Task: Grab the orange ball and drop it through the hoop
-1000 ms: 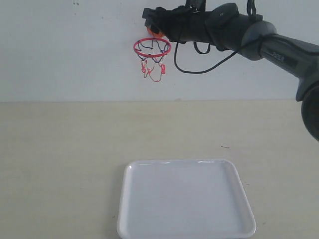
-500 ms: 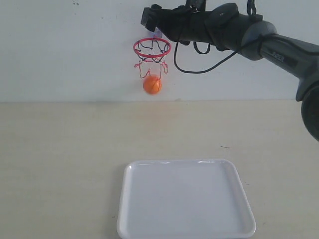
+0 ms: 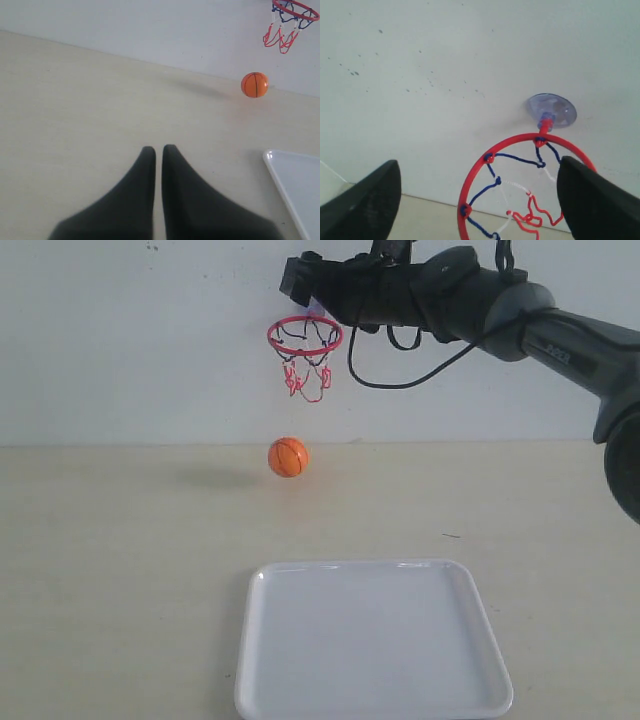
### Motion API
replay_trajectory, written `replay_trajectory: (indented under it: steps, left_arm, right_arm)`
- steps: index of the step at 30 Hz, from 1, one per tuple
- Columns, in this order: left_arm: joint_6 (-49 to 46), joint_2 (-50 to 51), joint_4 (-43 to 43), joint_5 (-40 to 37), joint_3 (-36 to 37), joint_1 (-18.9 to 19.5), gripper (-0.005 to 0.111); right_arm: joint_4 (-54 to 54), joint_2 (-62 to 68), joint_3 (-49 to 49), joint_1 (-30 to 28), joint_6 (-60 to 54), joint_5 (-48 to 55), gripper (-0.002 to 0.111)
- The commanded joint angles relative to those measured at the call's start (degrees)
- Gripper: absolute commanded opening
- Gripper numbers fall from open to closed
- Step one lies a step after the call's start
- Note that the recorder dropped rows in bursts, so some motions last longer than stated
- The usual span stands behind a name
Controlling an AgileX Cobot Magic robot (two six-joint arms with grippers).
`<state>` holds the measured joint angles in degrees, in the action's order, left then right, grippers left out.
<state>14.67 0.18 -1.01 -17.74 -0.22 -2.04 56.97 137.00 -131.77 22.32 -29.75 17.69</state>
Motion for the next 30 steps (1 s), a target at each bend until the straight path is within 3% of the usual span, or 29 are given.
replay_trajectory:
  steps: [1, 30]
  left_arm:
    - [0.32, -0.18, -0.08, 0.22, 0.22, 0.19, 0.004]
    - [0.32, -0.18, -0.08, 0.22, 0.22, 0.19, 0.004]
  right_arm:
    - [-0.64, -0.40, -0.31, -0.69, -0.10, 4.89, 0.079]
    - [-3.32, -6.52, -0.31, -16.02, 5.39, 51.44, 0.077]
